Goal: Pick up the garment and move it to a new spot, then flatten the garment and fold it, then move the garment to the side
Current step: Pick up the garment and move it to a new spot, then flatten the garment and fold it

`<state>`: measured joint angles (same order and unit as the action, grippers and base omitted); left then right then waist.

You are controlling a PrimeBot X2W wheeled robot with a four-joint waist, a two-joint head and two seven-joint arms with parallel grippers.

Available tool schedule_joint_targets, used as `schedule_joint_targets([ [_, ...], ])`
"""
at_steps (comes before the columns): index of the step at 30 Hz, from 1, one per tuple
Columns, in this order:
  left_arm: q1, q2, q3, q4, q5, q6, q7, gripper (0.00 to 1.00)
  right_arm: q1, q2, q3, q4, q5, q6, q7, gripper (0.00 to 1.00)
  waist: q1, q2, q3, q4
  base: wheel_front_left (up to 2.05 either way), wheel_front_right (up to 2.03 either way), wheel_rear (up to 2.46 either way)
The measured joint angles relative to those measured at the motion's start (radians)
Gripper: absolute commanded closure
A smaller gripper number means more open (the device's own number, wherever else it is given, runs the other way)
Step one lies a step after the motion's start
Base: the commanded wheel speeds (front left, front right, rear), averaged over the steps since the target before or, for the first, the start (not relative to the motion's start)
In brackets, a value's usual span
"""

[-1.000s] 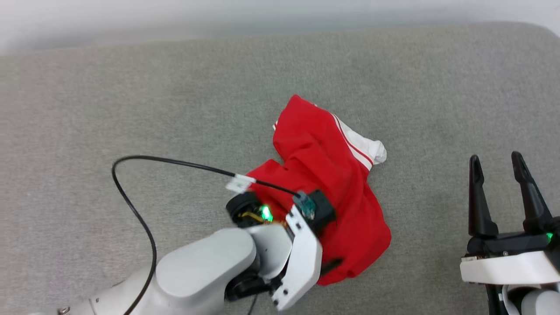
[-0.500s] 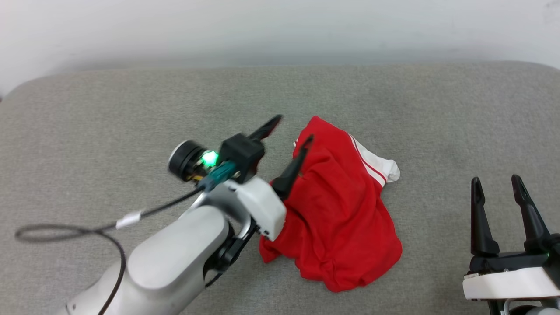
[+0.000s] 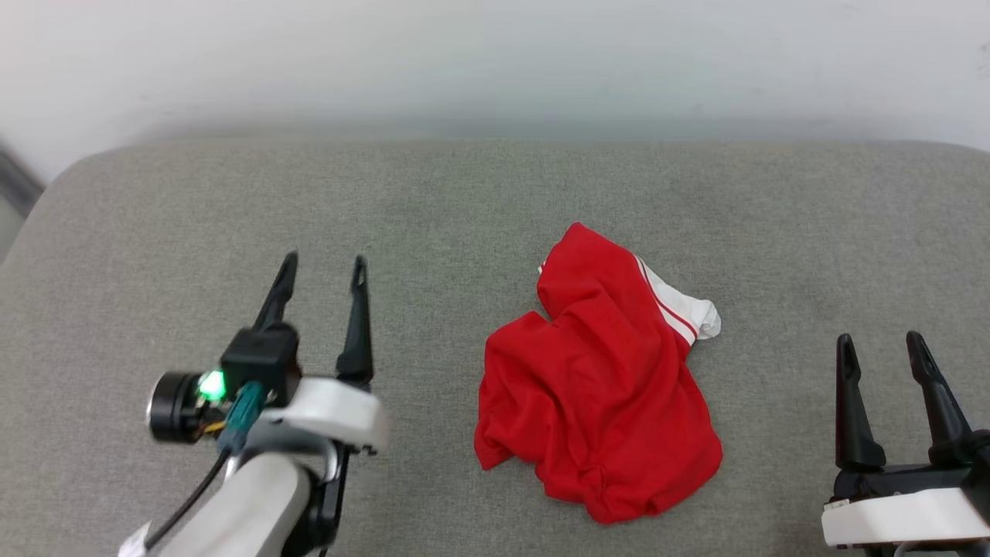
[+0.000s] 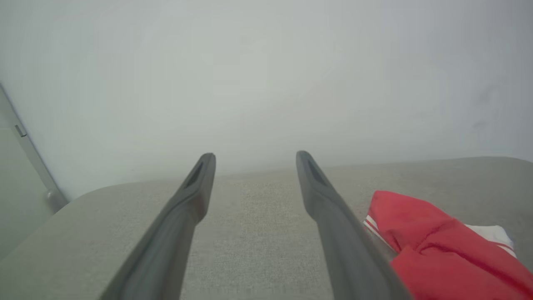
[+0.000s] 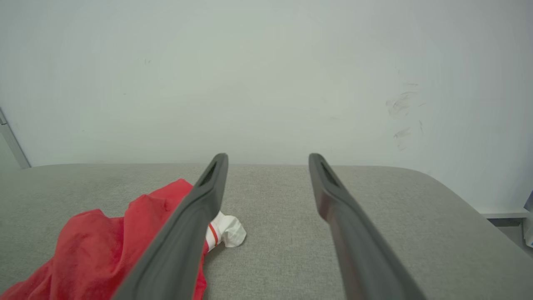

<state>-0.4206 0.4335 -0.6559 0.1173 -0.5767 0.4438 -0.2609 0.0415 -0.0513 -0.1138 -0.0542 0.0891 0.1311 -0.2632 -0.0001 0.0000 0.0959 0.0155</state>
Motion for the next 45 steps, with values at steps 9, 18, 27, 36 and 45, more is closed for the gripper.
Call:
schedule_joint_targets([
  [9,0.280,-0.070,0.264,-0.086,0.169,-0.036,-0.001,0.00,0.032,0.000,0.001,0.021,0.018,0.000,0.000,0.00,0.0000,0.0000,-0.034,0.000,0.00,0.00,0.00],
  [18,0.431,-0.176,0.395,-0.090,0.293,-0.175,-0.002,0.00,0.074,0.000,0.015,0.043,0.053,0.000,0.000,0.00,0.0000,0.0000,-0.063,-0.004,0.00,0.00,0.00],
  [27,0.482,-0.257,0.482,-0.074,0.391,-0.265,-0.002,0.00,0.119,0.000,0.021,0.056,0.072,0.000,0.000,0.00,0.0000,0.0000,-0.079,-0.005,0.00,0.00,0.00],
  [36,0.503,-0.302,0.550,-0.059,0.444,-0.326,-0.002,0.00,0.135,0.000,0.033,0.062,0.082,0.000,0.000,0.00,0.0000,0.0000,-0.085,-0.002,0.00,0.00,0.00],
  [45,0.507,-0.334,0.588,-0.042,0.477,-0.360,-0.002,0.00,0.035,0.000,-0.018,0.040,0.063,0.000,0.000,0.00,0.0001,0.0000,-0.079,0.003,0.00,0.00,0.00],
])
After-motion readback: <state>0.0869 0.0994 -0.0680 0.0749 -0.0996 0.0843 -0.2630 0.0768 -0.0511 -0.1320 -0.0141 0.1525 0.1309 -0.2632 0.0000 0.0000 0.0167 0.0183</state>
